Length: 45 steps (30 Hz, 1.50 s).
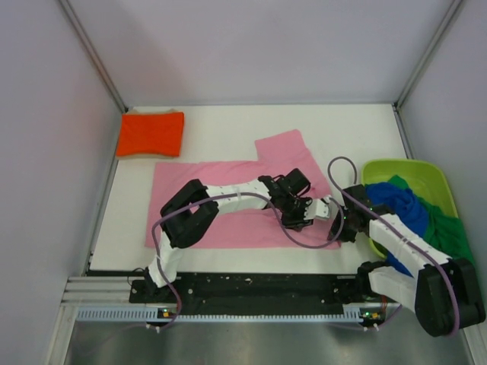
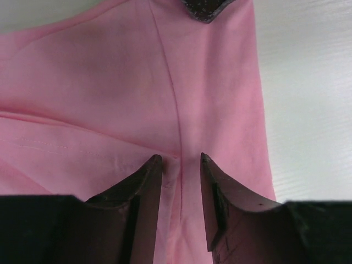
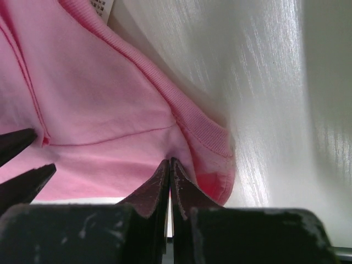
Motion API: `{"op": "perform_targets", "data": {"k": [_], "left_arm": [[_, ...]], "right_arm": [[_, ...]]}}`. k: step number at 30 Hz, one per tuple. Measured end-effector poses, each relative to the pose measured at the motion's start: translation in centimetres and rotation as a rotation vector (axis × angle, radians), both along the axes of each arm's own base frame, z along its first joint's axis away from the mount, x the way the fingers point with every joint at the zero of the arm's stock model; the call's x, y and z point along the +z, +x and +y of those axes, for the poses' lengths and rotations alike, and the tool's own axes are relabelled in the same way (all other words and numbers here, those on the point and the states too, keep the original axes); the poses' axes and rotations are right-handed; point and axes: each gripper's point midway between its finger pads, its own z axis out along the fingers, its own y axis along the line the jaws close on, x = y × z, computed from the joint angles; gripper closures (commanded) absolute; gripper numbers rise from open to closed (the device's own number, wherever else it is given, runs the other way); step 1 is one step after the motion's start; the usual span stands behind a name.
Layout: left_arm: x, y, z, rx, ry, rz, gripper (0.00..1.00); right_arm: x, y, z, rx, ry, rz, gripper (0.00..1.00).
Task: Fold and stack the t-shirts
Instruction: Fold the flattened tshirt in 1/3 of the way, then grap the side of the flattened tshirt furthest away from the robot with both arms
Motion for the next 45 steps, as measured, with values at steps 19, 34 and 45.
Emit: {"op": "perform_targets", "data": {"k": [19, 34, 45], "left_arm": [[-1.2, 3.4, 1.1, 0.144, 0.104, -0.145, 1.0], [2.0, 9.4, 5.0, 0.448, 0.046, 0.005, 0.93], [2.3, 17.3, 13.3, 0.88, 0.086, 0.012, 0.39]], "right_arm": [[0.1, 0.2, -0.2, -0.021, -0.001, -0.019, 1.0], [0.0, 0.1, -0.4, -0.042, -0.011, -0.016, 1.0], [0.2, 0.1, -0.8, -0.048, -0.031, -0.024, 0.78]]}}
